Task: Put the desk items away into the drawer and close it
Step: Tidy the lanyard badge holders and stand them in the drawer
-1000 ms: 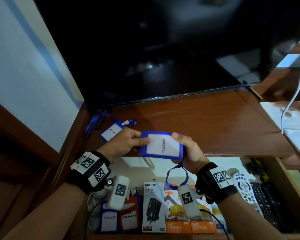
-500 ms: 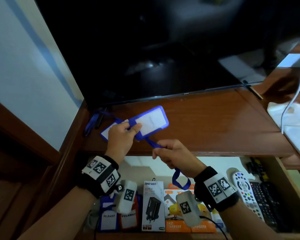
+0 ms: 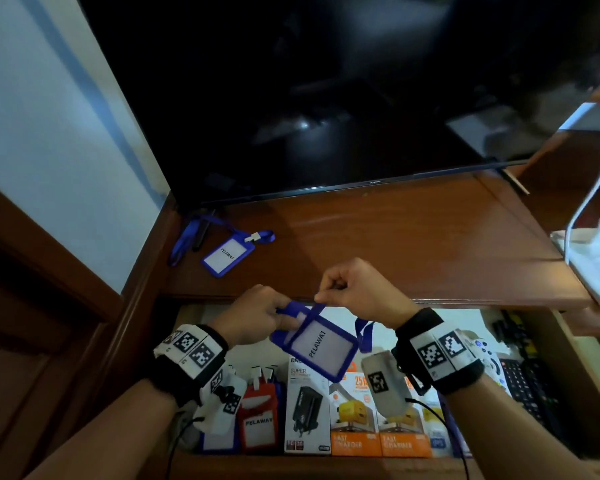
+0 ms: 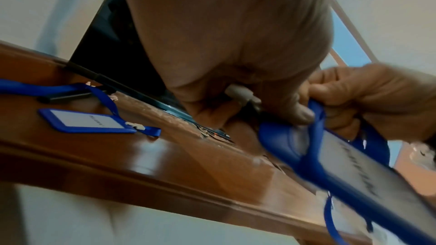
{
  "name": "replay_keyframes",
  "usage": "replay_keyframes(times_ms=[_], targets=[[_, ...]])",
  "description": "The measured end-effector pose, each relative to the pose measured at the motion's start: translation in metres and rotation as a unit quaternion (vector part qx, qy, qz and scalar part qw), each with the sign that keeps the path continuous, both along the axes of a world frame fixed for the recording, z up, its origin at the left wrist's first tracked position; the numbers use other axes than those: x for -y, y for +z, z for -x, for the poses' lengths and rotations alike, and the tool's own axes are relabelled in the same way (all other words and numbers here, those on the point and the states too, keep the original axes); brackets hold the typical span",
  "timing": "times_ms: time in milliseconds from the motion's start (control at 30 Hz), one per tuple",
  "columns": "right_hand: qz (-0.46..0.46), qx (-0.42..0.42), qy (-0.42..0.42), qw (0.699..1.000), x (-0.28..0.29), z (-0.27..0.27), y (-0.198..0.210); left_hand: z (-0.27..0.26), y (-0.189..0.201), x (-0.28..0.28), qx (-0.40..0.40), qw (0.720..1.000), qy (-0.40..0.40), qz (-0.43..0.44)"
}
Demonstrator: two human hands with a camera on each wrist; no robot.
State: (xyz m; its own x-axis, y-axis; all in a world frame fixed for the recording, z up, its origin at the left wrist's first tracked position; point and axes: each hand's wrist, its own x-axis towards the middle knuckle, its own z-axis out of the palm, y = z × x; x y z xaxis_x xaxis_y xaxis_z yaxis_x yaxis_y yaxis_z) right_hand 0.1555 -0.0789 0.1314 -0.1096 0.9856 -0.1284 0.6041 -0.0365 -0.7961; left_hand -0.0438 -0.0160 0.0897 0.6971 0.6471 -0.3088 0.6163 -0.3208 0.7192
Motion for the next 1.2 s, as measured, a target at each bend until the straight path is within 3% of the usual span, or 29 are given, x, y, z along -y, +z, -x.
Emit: replay_keyframes(times_ms=[133, 333, 500, 667, 733, 800, 867, 933, 1067, 1200], targets=[[0.061, -0.14, -0.003, 0.988, 0.003, 0.0, -0.013, 0.009, 0.002, 0.006, 0.136, 0.975, 0.047, 0.167], [0.072, -0.345, -0.069, 0.933, 0.01, 0.025, -0.046, 0.011, -0.004, 0.014, 0.306, 0.901, 0.178, 0.251], [0.15, -0.389, -0.134, 0.899, 0.008, 0.049, -0.06, -0.001, 0.007, 0.018, 0.38, 0.855, 0.267, 0.231], [0.121, -0.362, -0.125, 0.916, 0.006, 0.059, -0.055, -0.009, 0.004, 0.014, 0.363, 0.823, 0.41, 0.151], [0.087, -0.309, -0.116, 0.94, 0.007, 0.06, -0.05, -0.005, -0.003, 0.006, 0.312, 0.836, 0.445, 0.07], [0.064, -0.239, -0.095, 0.964, 0.008, 0.059, -0.042, 0.004, -0.009, -0.002, 0.18, 0.883, 0.429, -0.07], [0.054, -0.164, -0.066, 0.983, 0.008, 0.056, -0.036, 0.009, -0.009, -0.004, 0.025, 0.917, 0.363, -0.162], [0.039, -0.092, -0.029, 0.995, 0.006, 0.052, -0.033, 0.013, -0.011, -0.001, -0.071, 0.94, 0.271, -0.195], [0.029, -0.012, 0.025, 0.999, 0.001, 0.038, -0.028, 0.019, -0.005, 0.007, -0.127, 0.977, 0.111, -0.131], [0.06, -0.052, 0.013, 0.997, -0.004, 0.024, -0.03, 0.027, 0.007, 0.011, -0.126, 0.991, -0.017, -0.031]])
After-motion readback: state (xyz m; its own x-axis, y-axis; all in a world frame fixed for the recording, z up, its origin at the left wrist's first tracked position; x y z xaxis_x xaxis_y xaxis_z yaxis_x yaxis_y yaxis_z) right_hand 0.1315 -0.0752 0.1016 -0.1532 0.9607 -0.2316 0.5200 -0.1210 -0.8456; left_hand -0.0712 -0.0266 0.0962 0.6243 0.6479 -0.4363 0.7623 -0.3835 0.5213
